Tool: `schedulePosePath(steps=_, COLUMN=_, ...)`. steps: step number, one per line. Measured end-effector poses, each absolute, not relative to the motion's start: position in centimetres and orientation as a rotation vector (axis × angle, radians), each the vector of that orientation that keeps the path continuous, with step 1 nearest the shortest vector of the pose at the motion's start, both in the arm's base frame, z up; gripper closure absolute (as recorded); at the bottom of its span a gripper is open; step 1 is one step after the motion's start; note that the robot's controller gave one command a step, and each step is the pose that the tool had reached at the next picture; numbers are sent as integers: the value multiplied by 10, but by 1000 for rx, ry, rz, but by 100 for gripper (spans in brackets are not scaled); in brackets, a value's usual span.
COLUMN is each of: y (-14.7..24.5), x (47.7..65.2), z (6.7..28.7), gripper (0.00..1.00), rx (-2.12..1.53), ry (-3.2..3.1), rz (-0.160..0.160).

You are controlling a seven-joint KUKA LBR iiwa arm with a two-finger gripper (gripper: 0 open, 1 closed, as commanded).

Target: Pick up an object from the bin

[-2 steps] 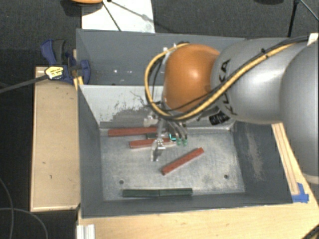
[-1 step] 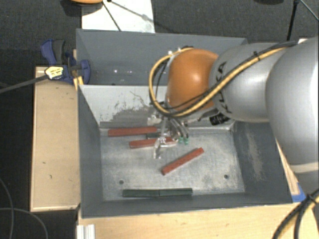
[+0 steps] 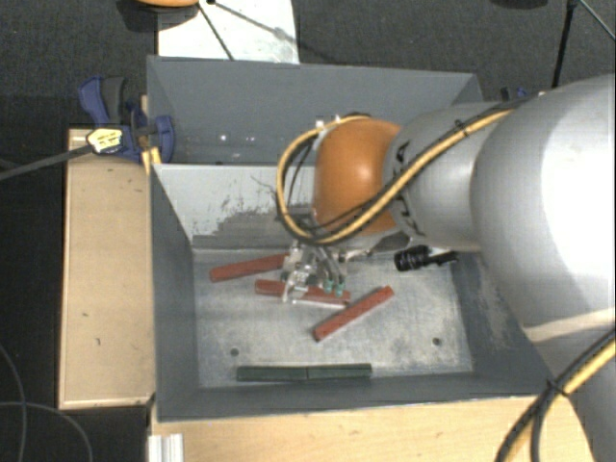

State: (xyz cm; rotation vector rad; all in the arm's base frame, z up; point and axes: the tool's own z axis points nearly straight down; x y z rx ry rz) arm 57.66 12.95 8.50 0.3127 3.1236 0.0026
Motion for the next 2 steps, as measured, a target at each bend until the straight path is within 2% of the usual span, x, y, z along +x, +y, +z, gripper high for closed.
schedulePosePath(steps=1, y=129, x=577, z=85, gripper=100, rx=314, ry=3123, rz=3)
schedulePosePath(steps=2, y=117, x=584, z=233, gripper=100, rx=348, ry=3120, rz=1)
